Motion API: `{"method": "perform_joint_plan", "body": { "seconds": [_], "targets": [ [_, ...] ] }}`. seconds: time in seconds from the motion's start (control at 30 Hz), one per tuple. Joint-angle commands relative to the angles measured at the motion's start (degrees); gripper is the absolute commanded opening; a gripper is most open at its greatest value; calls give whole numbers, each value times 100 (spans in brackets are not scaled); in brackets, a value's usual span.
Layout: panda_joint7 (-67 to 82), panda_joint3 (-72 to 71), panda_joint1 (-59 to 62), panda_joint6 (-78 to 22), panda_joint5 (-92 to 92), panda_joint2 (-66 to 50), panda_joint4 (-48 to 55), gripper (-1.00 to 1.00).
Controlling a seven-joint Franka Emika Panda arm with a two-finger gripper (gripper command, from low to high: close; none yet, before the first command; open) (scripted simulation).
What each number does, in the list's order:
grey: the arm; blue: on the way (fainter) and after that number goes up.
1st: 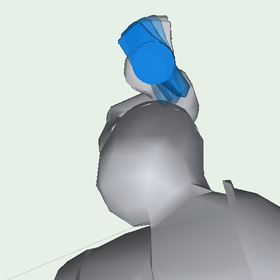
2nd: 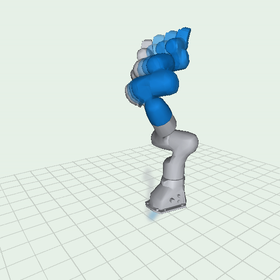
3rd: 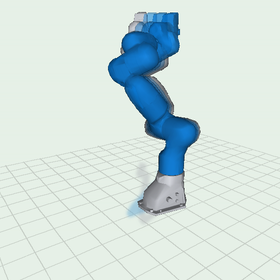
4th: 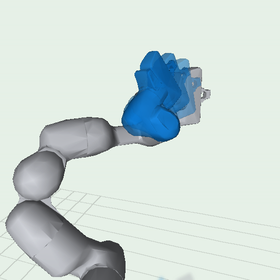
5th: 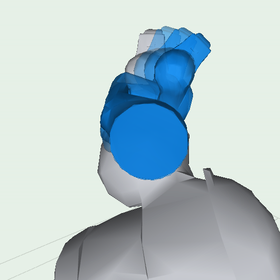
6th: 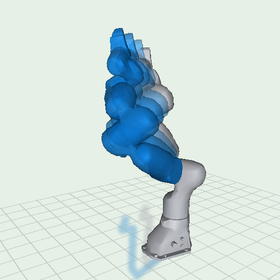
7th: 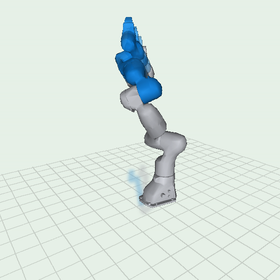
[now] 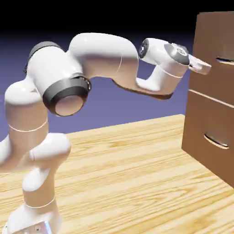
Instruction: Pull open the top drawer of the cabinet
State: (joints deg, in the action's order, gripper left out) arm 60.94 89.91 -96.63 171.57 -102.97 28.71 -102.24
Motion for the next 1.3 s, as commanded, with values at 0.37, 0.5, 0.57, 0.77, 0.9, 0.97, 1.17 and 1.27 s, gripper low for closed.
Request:
{"method": "perform_joint_plan", "body": {
  "seconds": [0.37,0.5,0.57,0.77,0.9,0.97,1.17,1.27],
  "targets": [
    [2686,2335,-2492,-63,-2674,-103,1526,0],
    [3581,3113,-3323,-84,-3566,-137,2035,0],
    [4028,3503,-3738,-95,-4012,-154,2289,0],
    [5129,3987,-4440,20,-3410,438,3162,0],
    [5943,4309,-4934,117,-2833,925,3826,0],
    [5943,4309,-4934,117,-2833,925,3826,-100],
    [4502,4467,-4709,134,-3710,177,3102,-100],
    [3826,4057,-4191,20,-4213,-260,2479,-100]
  ]
}}
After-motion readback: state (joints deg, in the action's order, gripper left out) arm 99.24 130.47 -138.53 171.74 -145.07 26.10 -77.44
